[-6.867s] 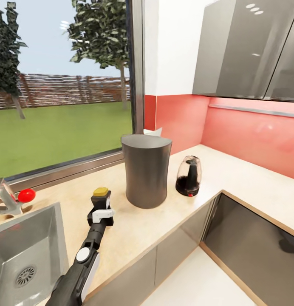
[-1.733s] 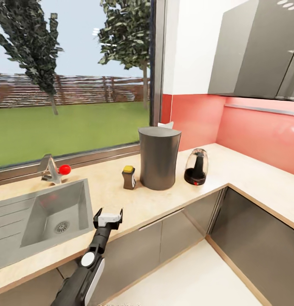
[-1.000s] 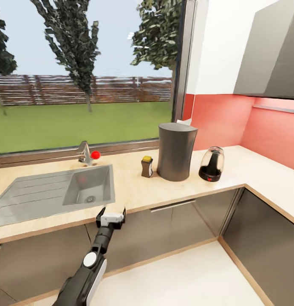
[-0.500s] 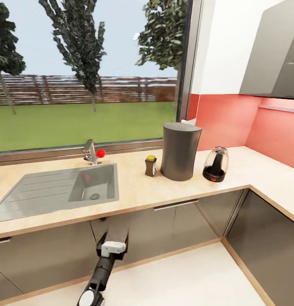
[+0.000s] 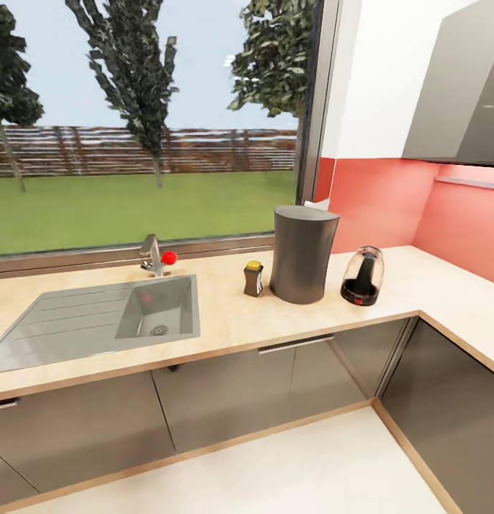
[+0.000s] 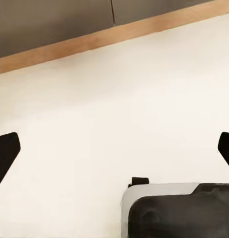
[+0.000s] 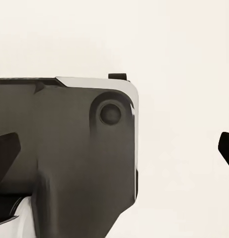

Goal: Set up a coffee station on the kitchen countertop: keep the coffee maker on the countertop, move the bottle of coffee from the kitchen shelf to the counter next to the coffee maker, place a paper coffee filter on top of the coffee maker, put the saucer next to the coffee maker with the coffee cup on the saucer, and place the electric kettle next to the coffee maker.

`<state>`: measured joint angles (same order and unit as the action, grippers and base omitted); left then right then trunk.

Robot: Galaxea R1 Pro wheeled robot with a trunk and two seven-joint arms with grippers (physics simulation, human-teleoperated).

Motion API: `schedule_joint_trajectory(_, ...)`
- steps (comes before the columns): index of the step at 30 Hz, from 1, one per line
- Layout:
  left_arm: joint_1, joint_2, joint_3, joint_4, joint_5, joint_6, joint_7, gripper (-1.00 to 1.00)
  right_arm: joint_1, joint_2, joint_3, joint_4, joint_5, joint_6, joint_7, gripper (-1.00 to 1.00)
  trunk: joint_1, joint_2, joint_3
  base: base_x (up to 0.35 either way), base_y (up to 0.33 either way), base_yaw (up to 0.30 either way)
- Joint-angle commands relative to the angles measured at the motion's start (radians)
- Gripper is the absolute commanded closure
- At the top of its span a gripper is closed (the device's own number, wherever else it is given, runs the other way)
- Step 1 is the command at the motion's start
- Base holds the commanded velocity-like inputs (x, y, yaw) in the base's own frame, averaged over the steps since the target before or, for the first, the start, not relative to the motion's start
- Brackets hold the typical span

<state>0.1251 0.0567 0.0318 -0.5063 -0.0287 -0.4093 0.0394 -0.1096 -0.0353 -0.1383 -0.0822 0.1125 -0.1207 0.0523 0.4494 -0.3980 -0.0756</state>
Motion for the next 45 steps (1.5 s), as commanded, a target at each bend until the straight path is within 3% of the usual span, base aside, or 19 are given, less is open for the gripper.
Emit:
schedule_joint_trajectory(1,-0.001,0.001,0.014,0.019,-0.003,0.0,0.003,-1.0,-0.001,0.0,-0.009,0.001,0.01,-0.004,0.004,-1.0,0.001,-0.002,-0.002,0.0,0.0,0.0)
schedule_joint_trajectory(4,-0.003,0.002,0.083,0.107,-0.003,0.004,0.002,-1.0,-0.001,-0.001,-0.009,0.002,0.011,-0.004,0.004,-1.0,0.001,-0.002,-0.002,0.0,0.0,0.0)
schedule_joint_trajectory(5,-0.004,0.005,0.142,0.201,-0.006,0.042,0.002,-1.0,-0.001,-0.001,-0.01,0.002,0.012,-0.003,0.005,-1.0,0.001,-0.002,-0.002,0.0,0.0,0.148)
schedule_joint_trajectory(8,-0.005,0.01,0.147,0.212,-0.007,0.183,0.002,-1.0,-0.001,-0.002,-0.009,0.003,0.013,-0.002,0.006,-1.0,0.001,-0.002,-0.002,0.0,0.0,0.222)
schedule_joint_trajectory(9,-0.005,0.016,0.148,0.214,-0.007,0.269,0.003,-1.0,-0.001,-0.003,-0.009,0.004,0.013,-0.002,0.007,-1.0,0.001,-0.002,-0.002,0.0,0.0,0.257)
schedule_joint_trajectory(11,-0.005,0.026,0.149,0.216,-0.009,0.367,0.007,-1.0,-0.001,-0.006,-0.009,0.004,0.013,-0.002,0.008,-1.0,0.001,-0.002,-0.003,0.0,0.0,0.266)
schedule_joint_trajectory(15,-0.005,0.034,0.149,0.216,-0.009,0.419,0.054,-1.0,-0.001,-0.009,-0.008,0.005,0.014,-0.002,0.01,-1.0,0.001,-0.002,-0.005,0.0,0.0,0.266)
schedule_joint_trajectory(17,-0.004,0.041,0.148,0.217,-0.008,0.428,0.09,-1.0,-0.001,-0.01,-0.007,0.005,0.016,0.0,0.011,-1.0,0.001,-0.002,-0.007,0.0,0.0,0.231)
schedule_joint_trajectory(22,-0.004,0.045,0.148,0.218,-0.008,0.434,0.107,-1.0,-0.001,-0.012,-0.006,0.006,0.016,0.0,0.012,-1.0,0.001,-0.002,-0.012,0.0,0.0,0.216)
schedule_joint_trajectory(31,-0.005,0.043,0.145,0.218,-0.011,0.435,0.111,-1.0,-0.001,-0.011,-0.005,0.006,0.018,0.0,0.012,-1.0,0.001,-0.002,-0.022,0.067,0.052,0.211)
schedule_joint_trajectory(45,-0.005,0.036,0.137,0.217,-0.012,0.434,0.111,-1.0,-0.001,-0.011,-0.004,0.007,0.018,-0.002,0.012,-1.0,0.001,-0.002,-0.037,0.236,0.237,0.21)
